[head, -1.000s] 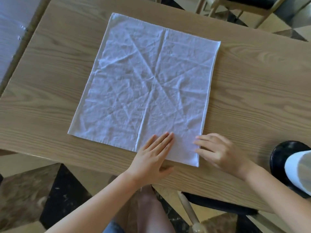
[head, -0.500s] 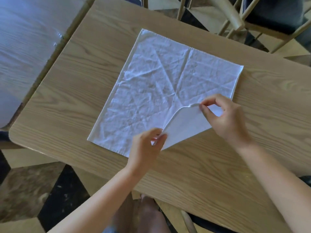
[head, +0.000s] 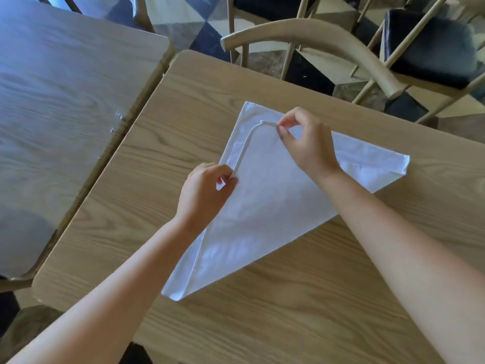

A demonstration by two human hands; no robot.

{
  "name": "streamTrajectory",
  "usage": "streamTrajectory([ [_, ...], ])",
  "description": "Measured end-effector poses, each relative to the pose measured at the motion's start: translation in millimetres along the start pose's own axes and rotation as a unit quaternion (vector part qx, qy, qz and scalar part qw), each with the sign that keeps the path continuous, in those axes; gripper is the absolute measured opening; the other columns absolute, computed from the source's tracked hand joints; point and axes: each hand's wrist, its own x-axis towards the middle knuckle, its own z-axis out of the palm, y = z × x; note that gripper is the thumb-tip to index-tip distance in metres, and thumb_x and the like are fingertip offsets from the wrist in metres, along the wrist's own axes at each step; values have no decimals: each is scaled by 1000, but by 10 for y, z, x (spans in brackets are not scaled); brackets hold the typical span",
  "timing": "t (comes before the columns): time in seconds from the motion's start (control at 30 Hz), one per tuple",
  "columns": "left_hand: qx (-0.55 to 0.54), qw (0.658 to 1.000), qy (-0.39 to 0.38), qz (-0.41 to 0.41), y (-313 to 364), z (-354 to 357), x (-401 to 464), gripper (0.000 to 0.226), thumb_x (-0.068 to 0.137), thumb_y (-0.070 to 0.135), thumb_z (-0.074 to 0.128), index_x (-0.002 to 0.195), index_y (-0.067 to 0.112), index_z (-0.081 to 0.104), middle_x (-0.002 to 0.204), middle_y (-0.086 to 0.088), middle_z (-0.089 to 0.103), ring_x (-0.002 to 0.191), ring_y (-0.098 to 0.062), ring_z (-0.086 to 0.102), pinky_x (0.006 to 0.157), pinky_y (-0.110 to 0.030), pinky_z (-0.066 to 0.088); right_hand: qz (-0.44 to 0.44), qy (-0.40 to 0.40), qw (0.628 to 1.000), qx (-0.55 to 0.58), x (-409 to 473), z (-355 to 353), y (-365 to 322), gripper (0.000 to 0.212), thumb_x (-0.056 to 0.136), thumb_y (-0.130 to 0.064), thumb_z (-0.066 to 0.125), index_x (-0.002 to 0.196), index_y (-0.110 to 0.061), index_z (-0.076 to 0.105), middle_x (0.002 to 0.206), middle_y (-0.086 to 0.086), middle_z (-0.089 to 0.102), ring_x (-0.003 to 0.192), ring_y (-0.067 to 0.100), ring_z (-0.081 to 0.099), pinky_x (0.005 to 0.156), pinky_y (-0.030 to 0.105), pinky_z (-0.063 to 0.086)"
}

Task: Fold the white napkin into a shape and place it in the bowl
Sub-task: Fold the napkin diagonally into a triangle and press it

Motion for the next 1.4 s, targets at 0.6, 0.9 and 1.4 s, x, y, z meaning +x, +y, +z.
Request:
streamTrajectory([
  [0.6, 27, 998, -38, -31, -566, 149, 529, 11, 77, 15, 67, 70, 9, 61, 74, 0, 53, 68, -19, 49, 63, -37, 47, 53, -7, 977, -206, 555, 890, 245, 6, 85, -12, 54, 87, -8, 59, 88, 6, 67, 90, 30, 55, 79, 35, 33],
  [0.9, 134, 989, 1, 69, -458, 182, 208, 49, 88, 27, 49, 133, 8, 47, 137, -11, 48, 126, -28, 45, 98, -42, 41, 28, 19, 967, -253, 87, 855, 268, 44, 89, -20, 51, 131, -10, 46, 141, 13, 44, 134, 30, 35, 105, 55, 22],
  [1.4, 255, 947, -148, 131, -453, 366, -1060, 66, 86, 52, 41, 146, 26, 28, 154, -6, 24, 143, -19, 19, 114, -47, 15, 34, -158, 936, -312, -1325, 644, 301, 64, 89, -53, 28, 147, -29, 17, 156, 3, 16, 144, 21, 10, 112, 57, 9],
])
